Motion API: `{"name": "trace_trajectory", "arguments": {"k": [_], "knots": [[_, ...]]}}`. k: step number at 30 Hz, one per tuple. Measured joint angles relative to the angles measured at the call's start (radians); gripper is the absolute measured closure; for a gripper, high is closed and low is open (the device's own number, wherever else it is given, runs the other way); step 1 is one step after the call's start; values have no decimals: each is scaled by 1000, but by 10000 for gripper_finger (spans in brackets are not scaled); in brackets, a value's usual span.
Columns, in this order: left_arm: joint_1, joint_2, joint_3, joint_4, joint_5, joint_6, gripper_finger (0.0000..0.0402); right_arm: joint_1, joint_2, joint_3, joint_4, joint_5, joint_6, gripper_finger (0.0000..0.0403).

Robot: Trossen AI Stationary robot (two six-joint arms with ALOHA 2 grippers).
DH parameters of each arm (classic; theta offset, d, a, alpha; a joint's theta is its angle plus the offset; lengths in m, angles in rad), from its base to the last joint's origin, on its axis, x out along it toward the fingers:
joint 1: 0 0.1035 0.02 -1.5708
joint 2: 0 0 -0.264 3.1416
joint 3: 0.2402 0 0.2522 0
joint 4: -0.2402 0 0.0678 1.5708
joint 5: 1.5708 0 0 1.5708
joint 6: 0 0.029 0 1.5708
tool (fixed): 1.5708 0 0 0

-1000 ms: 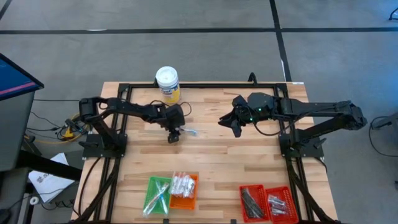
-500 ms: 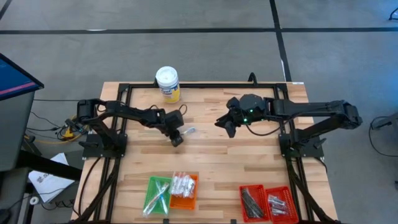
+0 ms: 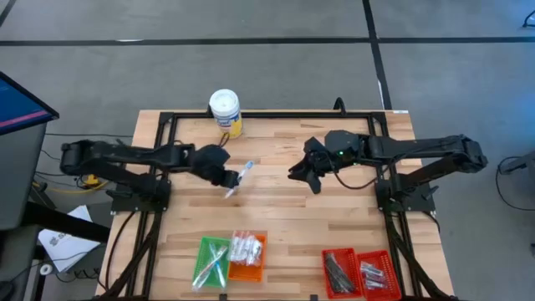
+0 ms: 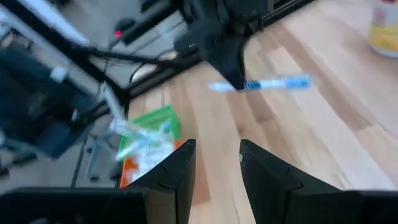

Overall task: Pick & Place Travel size toiletries
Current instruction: Put the blue toothbrush into the green basket

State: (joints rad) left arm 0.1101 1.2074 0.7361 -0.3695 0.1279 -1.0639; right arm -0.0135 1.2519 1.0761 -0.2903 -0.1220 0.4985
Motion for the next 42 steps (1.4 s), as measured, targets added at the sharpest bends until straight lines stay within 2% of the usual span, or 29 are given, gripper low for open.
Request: {"name": "trace_trajectory", "arguments": {"k": [6,11,14,21,26,31,36,42], "knots": [[-245,-88,13,-22,-167,-325,398,29,-53,-1,-16,-66,-64,285],[-442,-58,65,-27,-322,-561,399,78,-112,0,-28,-84,-91,285],[-527,-13,124,-84,-352,-661,399,116,-143,0,-37,-87,-95,285],[-675,99,293,-299,-303,-908,399,190,-198,-1,-66,-87,-108,285],[-752,166,386,-335,-220,-1057,399,206,-208,-1,-73,-87,-108,285],[-811,259,442,-334,-68,-1136,399,231,-206,-1,-76,-87,-106,285],[-856,307,452,-334,-54,-1217,399,263,-204,-1,-76,-87,-106,285],[-858,355,452,-344,-32,-1215,398,277,-204,-1,-76,-87,-106,285]]}}
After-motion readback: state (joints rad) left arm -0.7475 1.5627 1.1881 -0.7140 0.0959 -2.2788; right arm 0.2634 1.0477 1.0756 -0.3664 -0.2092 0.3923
